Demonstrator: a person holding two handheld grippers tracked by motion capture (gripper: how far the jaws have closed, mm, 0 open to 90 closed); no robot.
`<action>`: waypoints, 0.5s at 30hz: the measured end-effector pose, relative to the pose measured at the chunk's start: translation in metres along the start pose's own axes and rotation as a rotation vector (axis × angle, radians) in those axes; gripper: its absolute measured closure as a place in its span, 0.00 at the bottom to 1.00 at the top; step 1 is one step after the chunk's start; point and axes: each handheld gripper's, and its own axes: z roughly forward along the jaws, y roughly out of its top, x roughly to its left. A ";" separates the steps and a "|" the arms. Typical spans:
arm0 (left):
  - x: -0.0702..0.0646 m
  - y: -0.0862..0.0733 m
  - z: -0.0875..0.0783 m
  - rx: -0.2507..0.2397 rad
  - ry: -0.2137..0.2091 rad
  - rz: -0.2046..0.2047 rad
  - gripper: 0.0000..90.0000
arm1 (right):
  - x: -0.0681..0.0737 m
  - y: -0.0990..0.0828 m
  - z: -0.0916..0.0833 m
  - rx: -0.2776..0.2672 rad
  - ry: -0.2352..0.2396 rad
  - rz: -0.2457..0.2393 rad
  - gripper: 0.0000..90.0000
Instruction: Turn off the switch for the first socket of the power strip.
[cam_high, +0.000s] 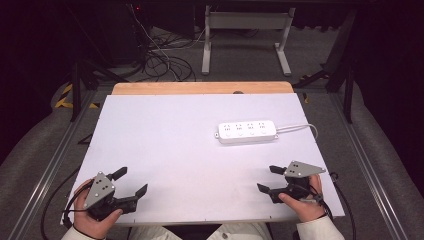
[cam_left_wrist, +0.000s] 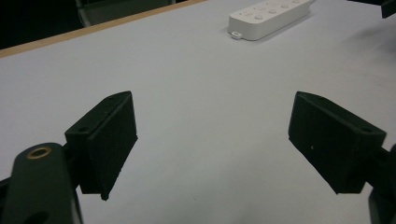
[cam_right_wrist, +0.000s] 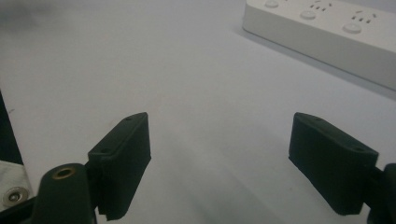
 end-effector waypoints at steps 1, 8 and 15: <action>0.000 0.000 0.000 0.000 -0.001 0.000 0.17 | 0.000 -0.001 0.001 0.002 -0.001 0.003 0.23; 0.001 -0.002 0.001 -0.012 -0.003 0.012 0.16 | 0.004 -0.010 0.005 -0.004 0.002 0.011 0.24; 0.002 -0.003 0.003 -0.026 -0.006 0.009 0.15 | 0.005 -0.006 0.001 -0.024 -0.030 -0.025 0.24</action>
